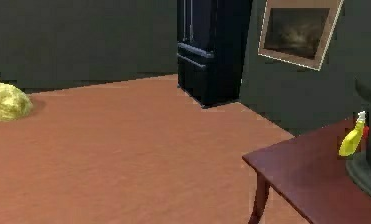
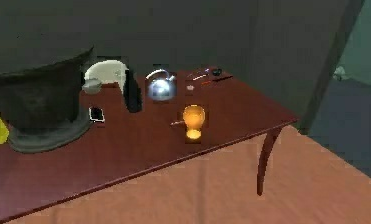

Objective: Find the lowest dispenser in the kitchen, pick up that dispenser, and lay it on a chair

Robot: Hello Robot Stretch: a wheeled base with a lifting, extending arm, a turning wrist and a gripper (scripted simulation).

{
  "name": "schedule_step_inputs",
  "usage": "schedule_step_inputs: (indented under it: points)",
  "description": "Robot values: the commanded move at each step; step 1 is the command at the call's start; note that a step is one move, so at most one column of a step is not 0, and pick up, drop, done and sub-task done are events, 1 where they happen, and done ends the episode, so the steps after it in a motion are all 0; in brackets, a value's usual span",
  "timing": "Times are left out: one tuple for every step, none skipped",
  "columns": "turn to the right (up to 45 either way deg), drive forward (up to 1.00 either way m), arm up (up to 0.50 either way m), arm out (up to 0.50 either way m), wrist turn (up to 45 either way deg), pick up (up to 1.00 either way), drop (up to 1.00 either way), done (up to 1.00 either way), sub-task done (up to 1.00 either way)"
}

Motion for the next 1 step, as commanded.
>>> schedule_step_inputs:
  points:
    - [45.0, 0.00, 0.00, 0.00, 0.0, 0.00, 0.00, 0.00, 0.00]
